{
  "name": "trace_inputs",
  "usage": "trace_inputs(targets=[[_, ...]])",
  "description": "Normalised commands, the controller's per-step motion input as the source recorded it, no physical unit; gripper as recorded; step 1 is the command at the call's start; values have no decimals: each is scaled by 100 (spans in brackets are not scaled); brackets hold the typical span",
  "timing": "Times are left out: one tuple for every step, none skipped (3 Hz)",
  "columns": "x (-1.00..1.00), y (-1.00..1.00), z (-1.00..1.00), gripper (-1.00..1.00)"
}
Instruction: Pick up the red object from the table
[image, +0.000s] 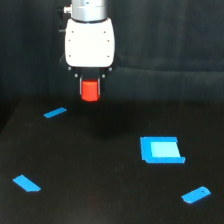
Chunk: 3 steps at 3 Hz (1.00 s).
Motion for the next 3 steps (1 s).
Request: trace_inputs(targets=[[8,5,14,-95],[1,0,5,-97],[11,-10,-6,-98]])
